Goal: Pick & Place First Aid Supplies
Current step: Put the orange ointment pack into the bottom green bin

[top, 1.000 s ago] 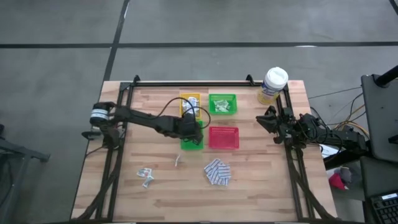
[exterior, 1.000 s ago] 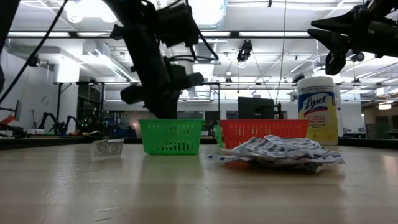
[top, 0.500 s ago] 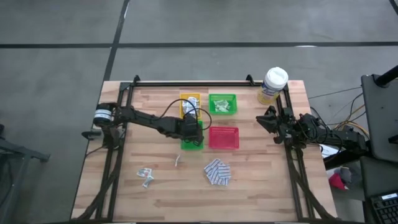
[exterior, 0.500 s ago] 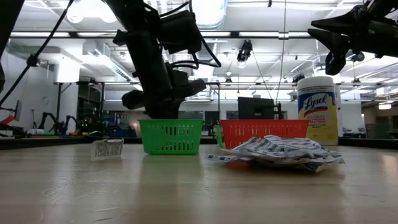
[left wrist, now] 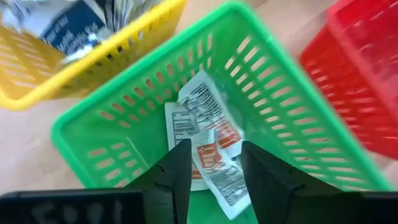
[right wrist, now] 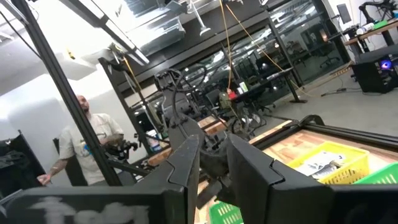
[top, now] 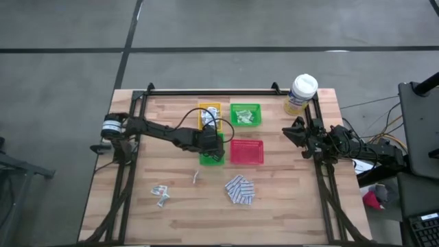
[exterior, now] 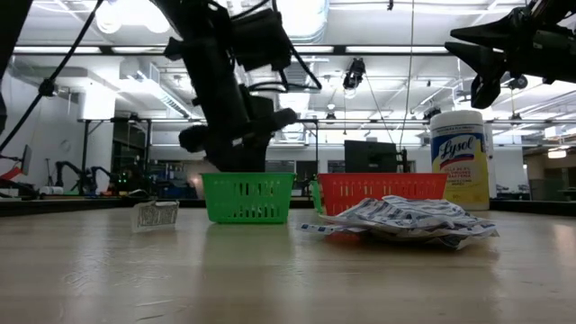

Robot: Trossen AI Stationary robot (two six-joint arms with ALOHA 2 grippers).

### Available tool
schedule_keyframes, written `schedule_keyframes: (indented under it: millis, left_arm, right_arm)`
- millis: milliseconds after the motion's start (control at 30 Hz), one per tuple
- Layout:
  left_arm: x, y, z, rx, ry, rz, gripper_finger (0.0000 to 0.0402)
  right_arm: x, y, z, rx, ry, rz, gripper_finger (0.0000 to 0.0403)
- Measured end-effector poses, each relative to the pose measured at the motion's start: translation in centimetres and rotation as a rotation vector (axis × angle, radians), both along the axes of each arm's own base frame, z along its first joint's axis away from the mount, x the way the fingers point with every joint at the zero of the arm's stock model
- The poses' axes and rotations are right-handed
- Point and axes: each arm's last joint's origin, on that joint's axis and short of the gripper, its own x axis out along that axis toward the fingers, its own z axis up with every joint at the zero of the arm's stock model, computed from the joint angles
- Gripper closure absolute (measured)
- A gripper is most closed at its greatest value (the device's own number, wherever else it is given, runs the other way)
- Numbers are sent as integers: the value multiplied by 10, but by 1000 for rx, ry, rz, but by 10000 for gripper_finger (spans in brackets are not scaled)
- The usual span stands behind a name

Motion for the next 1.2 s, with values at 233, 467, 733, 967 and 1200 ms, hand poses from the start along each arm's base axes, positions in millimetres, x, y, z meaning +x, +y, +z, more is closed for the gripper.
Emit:
schedule_keyframes:
  millis: [233,467,733,967,1200]
  left_arm:
    - [-6,-1,20,-23,-62,-11,262]
    - [-11,-6,35,-205,-114,-79,262]
    - [-21,-25,52,-488,-141,-128,265]
    - [-30,-50,51,-592,-54,-102,266]
    - [-40,-65,47,-594,43,-25,266]
  right_arm:
    - [0,0,0,0,0,0,328]
    - [0,0,0,-1,0,1,335]
    - [0,0,0,0,1,1,323]
    - [0,0,0,-3,3,0,319]
    - [0,0,0,-3,4,0,330]
